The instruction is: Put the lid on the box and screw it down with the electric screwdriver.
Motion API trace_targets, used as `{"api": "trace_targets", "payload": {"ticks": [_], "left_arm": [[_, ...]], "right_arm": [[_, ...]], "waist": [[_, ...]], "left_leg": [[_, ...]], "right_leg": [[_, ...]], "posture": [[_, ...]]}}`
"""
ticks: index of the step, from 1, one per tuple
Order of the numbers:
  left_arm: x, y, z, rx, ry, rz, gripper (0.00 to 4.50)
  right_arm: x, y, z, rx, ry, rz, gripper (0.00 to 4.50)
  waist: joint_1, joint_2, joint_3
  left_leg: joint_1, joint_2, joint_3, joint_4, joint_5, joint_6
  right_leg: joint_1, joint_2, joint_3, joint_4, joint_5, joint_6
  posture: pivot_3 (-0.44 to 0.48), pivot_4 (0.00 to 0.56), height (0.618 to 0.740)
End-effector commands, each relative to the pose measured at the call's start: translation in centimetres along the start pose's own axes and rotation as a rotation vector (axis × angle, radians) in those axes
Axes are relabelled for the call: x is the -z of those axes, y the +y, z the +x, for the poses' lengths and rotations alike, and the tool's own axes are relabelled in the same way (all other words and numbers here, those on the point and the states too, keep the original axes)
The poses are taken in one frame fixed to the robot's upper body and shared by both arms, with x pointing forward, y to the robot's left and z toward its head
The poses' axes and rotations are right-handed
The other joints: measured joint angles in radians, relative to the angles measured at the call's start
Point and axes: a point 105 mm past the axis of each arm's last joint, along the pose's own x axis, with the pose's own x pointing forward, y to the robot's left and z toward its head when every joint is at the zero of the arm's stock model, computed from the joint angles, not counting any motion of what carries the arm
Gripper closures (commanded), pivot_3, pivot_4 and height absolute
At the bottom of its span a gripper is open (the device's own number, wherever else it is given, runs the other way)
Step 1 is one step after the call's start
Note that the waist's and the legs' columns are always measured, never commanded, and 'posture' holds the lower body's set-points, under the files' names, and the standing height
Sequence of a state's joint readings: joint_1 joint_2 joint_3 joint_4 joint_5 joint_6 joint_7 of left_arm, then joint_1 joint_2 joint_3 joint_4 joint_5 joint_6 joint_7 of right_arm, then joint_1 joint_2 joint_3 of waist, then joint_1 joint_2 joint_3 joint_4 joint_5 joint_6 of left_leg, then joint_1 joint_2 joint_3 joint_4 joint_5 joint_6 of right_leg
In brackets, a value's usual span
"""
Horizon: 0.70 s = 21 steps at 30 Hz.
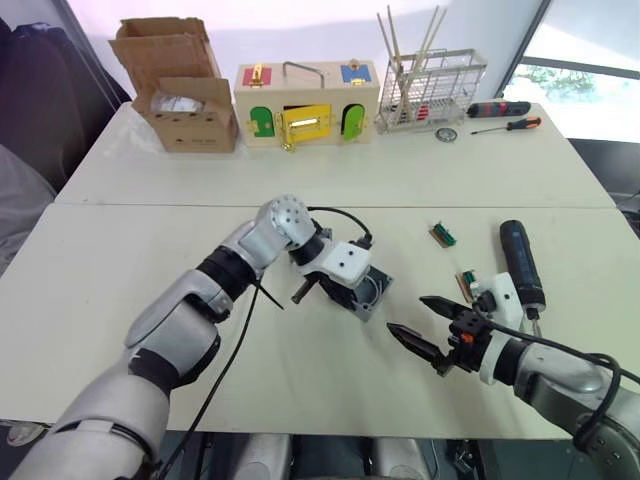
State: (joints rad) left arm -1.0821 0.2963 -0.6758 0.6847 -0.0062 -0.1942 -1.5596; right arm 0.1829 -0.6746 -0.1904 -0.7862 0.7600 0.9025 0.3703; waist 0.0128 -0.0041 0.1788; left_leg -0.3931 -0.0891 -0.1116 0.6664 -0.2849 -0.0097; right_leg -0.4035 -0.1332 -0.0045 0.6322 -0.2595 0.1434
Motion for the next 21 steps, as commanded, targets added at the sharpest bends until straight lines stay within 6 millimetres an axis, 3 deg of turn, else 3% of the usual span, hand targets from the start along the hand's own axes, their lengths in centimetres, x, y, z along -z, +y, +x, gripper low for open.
{"api": "trace_targets", "payload": {"ticks": [1,4,10,13,17,21], "left_arm": [[0.2,0.4,-0.7,-0.004,0.032,0.021,4.18],[0.0,0.7,-0.9,-0.017,0.018,0.02,3.08],[-1.1,1.6,-2.8,-0.122,-0.017,0.026,0.12],[-1.7,1.6,-4.7,-0.187,-0.053,-0.037,0.12],[-4.0,1.5,-9.5,-0.364,-0.214,-0.209,0.12],[-1.0,2.8,-15.3,-0.763,-0.073,-0.562,0.12]], "right_arm": [[-1.0,0.8,-0.2,-0.01,-0.047,-0.034,0.0],[-1.1,0.8,-0.2,-0.009,-0.05,-0.035,0.0],[-1.3,0.4,-0.5,-0.036,-0.021,-0.078,0.0],[-2.2,-0.1,-1.0,-0.058,-0.013,-0.119,0.0],[-4.6,-1.2,-2.0,-0.098,-0.015,-0.189,0.0],[-8.1,-1.9,-2.5,-0.15,-0.037,-0.286,0.0]], "waist": [[0.0,0.0,0.0],[-0.001,0.0,0.0],[-0.003,0.0,0.0],[-0.007,0.0,0.0],[-0.011,0.0,0.0],[-0.025,0.0,0.001]], "left_leg": [[0.0,0.0,0.0,0.0,0.0,0.0],[0.0,-0.001,0.0,0.0,0.0,0.0],[0.0,0.0,0.0,0.0,0.0,0.0],[0.0,0.0,0.0,0.0,0.0,0.0],[0.0,0.001,0.0,0.0,0.0,0.0],[0.0,0.001,0.0,0.0,0.0,0.0]], "right_leg": [[0.0,0.0,0.0,0.0,0.0,0.0],[0.0,0.0,0.0,0.0,0.0,0.0],[0.0,0.001,0.0,0.0,0.0,0.0],[0.0,0.001,0.0,0.0,0.0,0.0],[0.0,0.002,0.0,0.001,0.0,0.0],[0.0,0.001,0.0,0.001,0.0,0.001]], "posture": [[0.0,0.15,0.734],[0.0,0.15,0.734],[0.0,0.15,0.734],[0.0,0.15,0.734],[0.0,0.15,0.734],[0.0,0.15,0.734]]}}
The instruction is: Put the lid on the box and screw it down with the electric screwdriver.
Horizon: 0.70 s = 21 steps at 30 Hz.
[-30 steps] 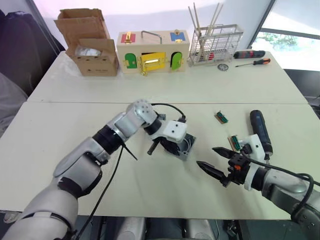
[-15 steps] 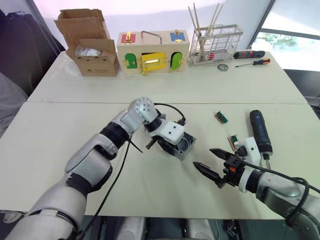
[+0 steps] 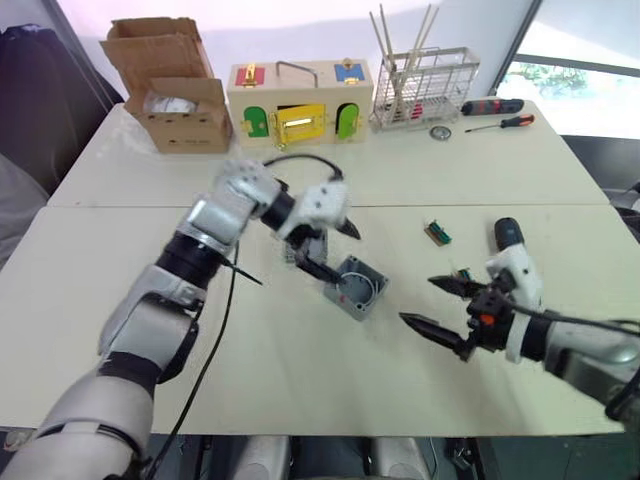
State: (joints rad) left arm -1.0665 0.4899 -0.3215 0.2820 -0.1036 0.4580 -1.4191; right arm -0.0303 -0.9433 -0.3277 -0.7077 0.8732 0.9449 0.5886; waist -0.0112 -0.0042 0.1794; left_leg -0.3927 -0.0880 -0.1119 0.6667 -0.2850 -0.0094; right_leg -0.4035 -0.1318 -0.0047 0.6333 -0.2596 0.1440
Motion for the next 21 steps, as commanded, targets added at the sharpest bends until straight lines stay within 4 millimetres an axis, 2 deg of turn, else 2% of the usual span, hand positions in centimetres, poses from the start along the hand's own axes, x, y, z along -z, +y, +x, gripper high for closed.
{"api": "trace_targets", "payload": {"ticks": [1,3,5,7,9,11,21], "left_arm": [[0.2,4.3,-4.1,-0.399,0.076,-0.286,0.12],[1.3,5.5,-5.7,-0.544,0.109,-0.455,0.12],[2.6,5.6,-6.3,-0.601,0.142,-0.558,0.12],[3.9,5.4,-6.5,-0.634,0.185,-0.615,0.12],[6.6,5.0,-6.3,-0.671,0.239,-0.78,0.12],[8.1,4.5,-5.8,-0.679,0.265,-0.908,0.12],[9.1,3.5,-2.8,-0.623,0.324,-0.983,0.12]], "right_arm": [[-2.6,-0.5,-0.4,-0.048,-0.036,-0.087,0.0],[-3.3,-0.6,0.0,-0.084,-0.013,-0.143,0.0],[-3.7,-0.7,0.4,-0.109,-0.002,-0.183,0.0],[-4.1,-0.8,0.9,-0.126,0.003,-0.217,0.0],[-4.7,-0.6,1.5,-0.144,-0.006,-0.262,0.0],[-5.0,-0.5,2.0,-0.152,-0.013,-0.289,0.0],[-4.5,-0.9,2.3,-0.09,-0.004,-0.309,0.0]], "waist": [[-0.001,0.0,0.0],[0.0,0.0,0.0],[-0.002,0.0,0.0],[-0.003,0.0,0.0],[-0.002,0.0,0.0],[-0.002,0.0,0.0],[0.002,-0.002,0.001]], "left_leg": [[0.0,0.0,0.0,0.0,0.0,0.0],[0.0,-0.001,0.0,0.0,0.0,0.0],[0.0,-0.001,0.0,0.0,0.0,0.0],[0.0,-0.001,0.0,0.0,0.0,0.0],[-0.001,-0.001,0.0,0.0,0.002,-0.004],[-0.001,-0.001,0.0,0.0,0.003,-0.005],[-0.007,-0.001,0.0,0.001,0.005,-0.009]], "right_leg": [[0.0,0.0,0.0,0.0,0.0,0.0],[0.0,0.0,0.0,0.001,-0.001,0.001],[0.0,0.0,0.0,0.002,-0.002,0.003],[-0.001,0.0,0.0,0.002,-0.002,0.003],[-0.002,-0.001,0.0,0.002,-0.002,0.003],[-0.002,-0.001,0.0,0.003,-0.002,0.003],[-0.009,-0.002,0.0,0.005,-0.002,0.003]], "posture": [[0.0,0.15,0.734],[0.0,0.15,0.734],[0.0,0.15,0.734],[0.0,0.15,0.734],[0.0,0.15,0.734],[0.0,0.15,0.734],[0.0,0.15,0.734]]}}
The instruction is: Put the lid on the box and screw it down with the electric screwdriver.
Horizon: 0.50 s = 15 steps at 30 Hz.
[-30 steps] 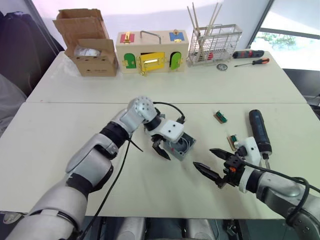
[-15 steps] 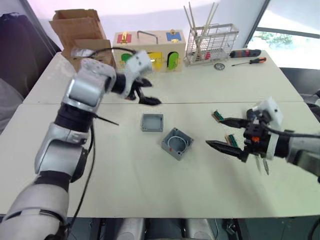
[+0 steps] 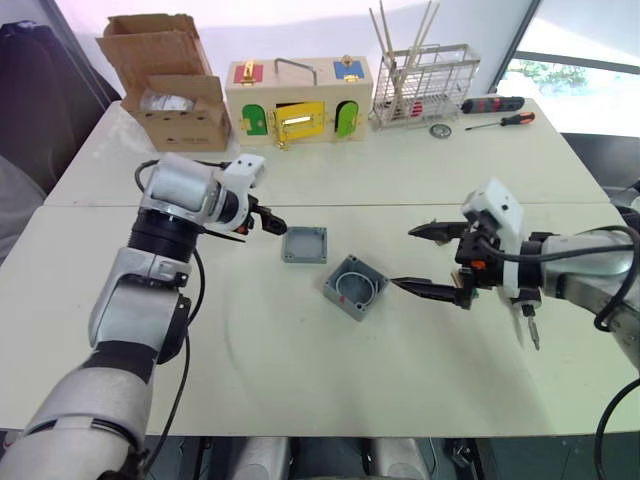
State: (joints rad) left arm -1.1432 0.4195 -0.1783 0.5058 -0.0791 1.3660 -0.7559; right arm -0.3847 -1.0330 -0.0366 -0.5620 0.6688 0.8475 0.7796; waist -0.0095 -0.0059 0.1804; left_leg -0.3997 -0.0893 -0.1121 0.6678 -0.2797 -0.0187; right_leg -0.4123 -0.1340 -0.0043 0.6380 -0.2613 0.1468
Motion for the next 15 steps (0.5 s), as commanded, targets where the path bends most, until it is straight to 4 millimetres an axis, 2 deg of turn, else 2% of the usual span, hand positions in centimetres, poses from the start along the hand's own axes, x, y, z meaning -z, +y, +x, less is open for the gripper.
{"api": "trace_targets", "payload": {"ticks": [1,7,13,14,15], "left_arm": [[-0.8,-0.8,0.3,0.007,-0.011,0.014,0.12],[-0.5,-1.2,2.1,-0.004,0.019,0.032,0.12],[-0.2,-1.6,4.8,-0.059,0.047,0.194,0.12],[0.0,-1.5,5.0,-0.058,0.054,0.208,0.68],[0.1,-1.6,5.2,-0.051,0.059,0.217,1.04]], "right_arm": [[-0.9,-0.1,-0.4,0.048,-0.038,-0.034,0.0],[-0.9,0.0,-0.6,0.084,-0.046,-0.022,0.0],[-0.6,-0.7,-1.5,0.159,-0.038,-0.021,0.0],[-0.6,-0.8,-1.6,0.165,-0.038,-0.02,0.0],[-0.6,-0.8,-1.7,0.17,-0.039,-0.019,0.0]], "waist": [[0.001,0.0,0.0],[0.001,0.0,0.0],[0.024,0.0,-0.001],[0.026,0.0,-0.001],[0.026,0.0,-0.001]], "left_leg": [[0.0,0.0,0.0,0.0,0.0,0.0],[0.0,-0.001,0.0,0.0,0.001,-0.001],[0.0,-0.001,0.001,0.001,0.001,-0.002],[0.0,-0.001,0.001,0.001,0.001,-0.002],[0.001,-0.001,0.001,0.001,0.001,-0.002]], "right_leg": [[0.0,0.0,0.0,0.001,0.0,0.0],[-0.002,0.0,0.0,0.005,0.0,0.0],[-0.003,0.0,0.001,0.007,0.0,0.0],[-0.002,0.0,0.001,0.007,0.0,0.0],[-0.002,0.0,0.001,0.007,0.0,0.0]], "posture": [[0.0,0.15,0.734],[0.0,0.15,0.734],[0.0,0.15,0.734],[0.0,0.15,0.734],[0.0,0.15,0.734]]}}
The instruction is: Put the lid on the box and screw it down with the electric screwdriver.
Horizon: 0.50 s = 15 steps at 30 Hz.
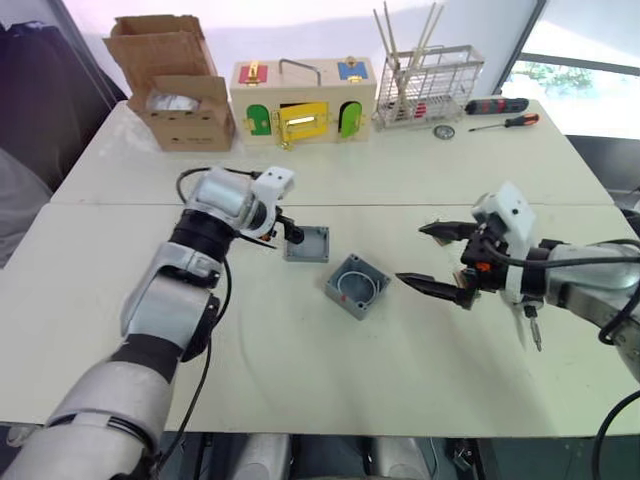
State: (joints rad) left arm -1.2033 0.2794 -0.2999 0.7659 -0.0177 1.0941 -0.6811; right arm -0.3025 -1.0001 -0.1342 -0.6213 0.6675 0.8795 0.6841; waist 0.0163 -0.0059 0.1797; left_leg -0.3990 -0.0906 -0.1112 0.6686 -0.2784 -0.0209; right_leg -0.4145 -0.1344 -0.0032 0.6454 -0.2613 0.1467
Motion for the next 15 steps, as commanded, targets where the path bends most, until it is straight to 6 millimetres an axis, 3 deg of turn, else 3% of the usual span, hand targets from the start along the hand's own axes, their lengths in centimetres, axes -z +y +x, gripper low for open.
{"api": "trace_targets", "payload": {"ticks": [1,5,7,11,14,15], "left_arm": [[0.6,-0.1,0.7,0.009,0.026,0.04,1.53],[0.7,-0.5,1.0,0.024,0.029,0.049,3.65],[0.7,-0.6,1.0,0.033,0.028,0.041,4.5],[0.5,-0.6,0.7,0.053,0.001,-0.017,4.49],[-0.5,0.3,-0.1,0.039,-0.078,-0.074,4.49],[-1.6,1.0,-0.8,0.02,-0.167,-0.062,4.49]], "right_arm": [[-0.9,-0.4,-0.8,0.047,-0.025,-0.042,0.0],[-1.0,-0.7,-1.1,0.066,-0.025,-0.045,0.0],[-1.2,-0.8,-1.1,0.072,-0.031,-0.045,0.0],[-1.9,-1.3,-1.1,0.084,-0.073,-0.027,0.0],[-2.9,-1.7,-0.9,0.096,-0.158,0.026,0.0],[-3.7,-2.1,-0.7,0.112,-0.228,0.068,0.0]], "waist": [[0.0,0.0,0.0],[-0.003,0.0,0.0],[-0.004,0.001,0.0],[-0.005,0.001,0.0],[-0.005,0.0,0.0],[-0.005,0.0,0.0]], "left_leg": [[0.001,0.0,0.0,0.0,0.0,0.0],[0.002,0.0,0.0,0.0,0.0,0.001],[0.002,0.0,0.0,0.0,0.0,0.001],[0.003,0.0,0.0,0.0,0.0,0.001],[0.003,0.001,0.0,0.0,0.0,0.001],[0.003,0.001,0.0,0.0,0.0,0.001]], "right_leg": [[0.0,0.0,0.0,0.0,0.0,0.0],[0.002,0.0,0.0,0.0,0.0,0.0],[0.002,0.0,0.0,0.0,0.0,0.0],[0.003,0.0,0.0,0.0,0.0,0.0],[0.003,0.0,0.0,0.0,0.0,0.0],[0.003,0.0,0.0,0.0,0.0,0.0]], "posture": [[0.0,0.15,0.734],[0.0,0.15,0.734],[0.0,0.15,0.734],[0.0,0.15,0.734],[0.0,0.15,0.734],[0.0,0.15,0.734]]}}
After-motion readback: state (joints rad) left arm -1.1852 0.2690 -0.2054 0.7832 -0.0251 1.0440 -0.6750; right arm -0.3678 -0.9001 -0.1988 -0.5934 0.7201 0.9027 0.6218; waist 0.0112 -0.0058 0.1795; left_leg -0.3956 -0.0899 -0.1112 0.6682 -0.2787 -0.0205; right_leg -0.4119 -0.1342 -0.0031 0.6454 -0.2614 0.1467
